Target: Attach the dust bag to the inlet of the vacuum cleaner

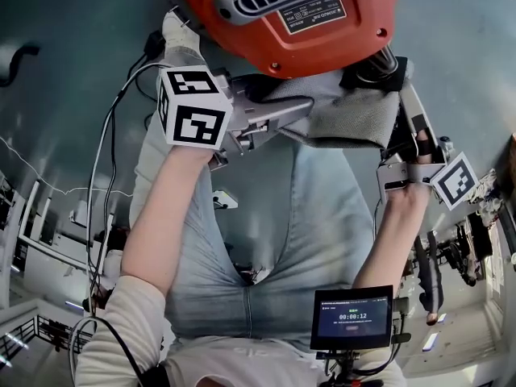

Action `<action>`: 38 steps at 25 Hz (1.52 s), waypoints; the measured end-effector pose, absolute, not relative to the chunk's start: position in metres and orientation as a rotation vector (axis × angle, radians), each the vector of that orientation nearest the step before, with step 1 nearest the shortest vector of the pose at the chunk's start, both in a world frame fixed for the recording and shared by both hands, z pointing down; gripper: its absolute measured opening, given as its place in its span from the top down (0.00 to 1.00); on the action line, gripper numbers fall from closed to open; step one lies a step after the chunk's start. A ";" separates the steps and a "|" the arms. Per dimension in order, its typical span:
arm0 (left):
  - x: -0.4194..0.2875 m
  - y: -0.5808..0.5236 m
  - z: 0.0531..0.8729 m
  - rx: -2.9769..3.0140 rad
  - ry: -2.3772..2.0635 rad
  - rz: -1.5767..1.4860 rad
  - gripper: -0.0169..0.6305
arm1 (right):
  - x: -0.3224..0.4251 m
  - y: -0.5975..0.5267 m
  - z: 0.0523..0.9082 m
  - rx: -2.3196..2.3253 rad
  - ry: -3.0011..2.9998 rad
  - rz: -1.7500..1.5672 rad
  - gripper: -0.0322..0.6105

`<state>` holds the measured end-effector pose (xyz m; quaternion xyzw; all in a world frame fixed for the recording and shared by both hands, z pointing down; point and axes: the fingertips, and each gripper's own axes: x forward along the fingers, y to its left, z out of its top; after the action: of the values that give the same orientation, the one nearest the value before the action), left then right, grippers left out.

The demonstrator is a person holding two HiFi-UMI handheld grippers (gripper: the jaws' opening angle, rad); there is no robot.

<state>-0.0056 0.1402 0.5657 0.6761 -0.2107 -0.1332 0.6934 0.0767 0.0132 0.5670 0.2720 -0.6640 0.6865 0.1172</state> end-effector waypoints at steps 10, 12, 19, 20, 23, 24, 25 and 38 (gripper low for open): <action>-0.013 0.170 0.586 1.579 -0.480 -0.116 0.55 | 0.082 0.021 0.539 0.647 -1.950 2.147 0.80; -0.027 0.188 0.588 1.591 -0.489 -0.057 0.54 | 0.080 0.025 0.529 0.634 -1.944 2.164 0.80; -0.061 0.171 0.542 1.645 -0.587 -0.113 0.55 | 0.080 0.011 0.497 0.679 -2.018 2.116 0.80; -0.062 0.160 0.530 1.648 -0.595 -0.147 0.55 | 0.083 0.011 0.499 0.704 -2.020 2.064 0.80; -0.064 0.134 0.504 1.666 -0.609 -0.158 0.55 | 0.083 0.008 0.497 0.783 -2.076 1.835 0.80; -0.062 0.130 0.500 1.683 -0.604 -0.118 0.55 | 0.077 0.010 0.494 0.774 -2.106 1.730 0.80; -0.060 0.128 0.498 1.705 -0.592 -0.065 0.55 | 0.071 0.014 0.495 0.762 -2.113 1.626 0.80; -0.040 0.121 0.472 1.785 -0.476 0.089 0.55 | 0.049 0.062 0.531 0.893 -2.091 1.519 0.80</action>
<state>-0.0401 0.1207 0.4719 0.7708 -0.2056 0.0385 0.6018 0.0488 0.0616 0.5309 0.3198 -0.7488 0.5441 0.2023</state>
